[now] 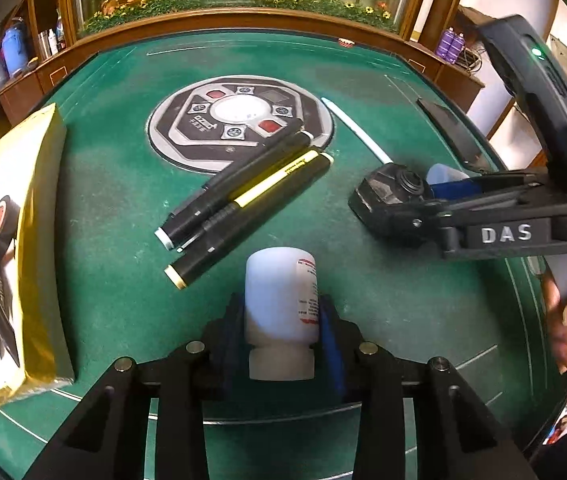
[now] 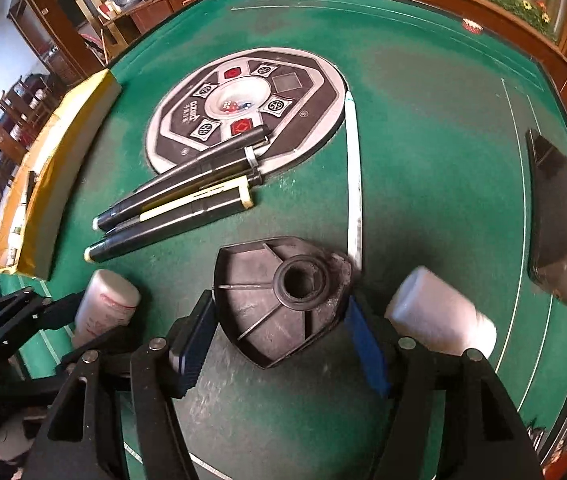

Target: Organize rigid objects

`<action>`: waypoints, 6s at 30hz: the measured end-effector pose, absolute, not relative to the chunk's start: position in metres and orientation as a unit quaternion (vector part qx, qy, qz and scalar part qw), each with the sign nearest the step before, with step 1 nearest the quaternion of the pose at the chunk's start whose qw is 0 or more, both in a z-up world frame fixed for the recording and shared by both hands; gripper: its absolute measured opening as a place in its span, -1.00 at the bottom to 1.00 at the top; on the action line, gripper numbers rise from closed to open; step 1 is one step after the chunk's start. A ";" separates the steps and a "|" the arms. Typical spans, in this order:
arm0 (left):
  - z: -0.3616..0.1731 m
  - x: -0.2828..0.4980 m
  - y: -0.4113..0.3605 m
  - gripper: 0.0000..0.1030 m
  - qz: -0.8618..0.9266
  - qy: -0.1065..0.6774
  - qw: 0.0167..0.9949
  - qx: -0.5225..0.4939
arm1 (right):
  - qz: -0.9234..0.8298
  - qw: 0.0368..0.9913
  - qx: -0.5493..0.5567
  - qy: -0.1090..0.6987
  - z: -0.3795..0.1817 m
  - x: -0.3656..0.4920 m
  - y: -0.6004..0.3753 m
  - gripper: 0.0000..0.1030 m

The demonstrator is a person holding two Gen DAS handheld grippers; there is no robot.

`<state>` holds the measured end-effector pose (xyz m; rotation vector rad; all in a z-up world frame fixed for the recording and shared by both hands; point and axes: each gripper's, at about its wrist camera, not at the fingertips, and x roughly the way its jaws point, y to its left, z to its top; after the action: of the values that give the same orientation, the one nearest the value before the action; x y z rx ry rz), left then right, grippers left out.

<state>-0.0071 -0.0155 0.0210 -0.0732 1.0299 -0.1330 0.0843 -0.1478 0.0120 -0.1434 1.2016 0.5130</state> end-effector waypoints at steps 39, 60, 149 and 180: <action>0.109 -0.052 0.142 -0.27 0.024 0.387 0.910 -0.144 | 0.351 0.773 -0.060 0.525 0.083 0.038 -0.034 0.24; 0.053 0.007 0.286 -0.27 0.089 0.437 0.876 -0.184 | 0.380 0.753 -0.090 0.530 0.077 0.114 0.170 0.24; 0.028 0.080 0.003 0.20 -0.087 0.547 0.831 -0.045 | 0.202 0.786 0.154 0.564 0.044 0.023 -0.276 0.25; 0.018 0.100 -0.005 -0.82 -0.081 0.541 0.836 0.042 | 0.198 0.802 0.094 0.556 0.047 0.033 -0.271 0.25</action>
<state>0.0996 -0.0053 0.0182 0.0883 1.1442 -0.1711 0.0331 -0.2708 0.0471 0.2005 1.1906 0.4237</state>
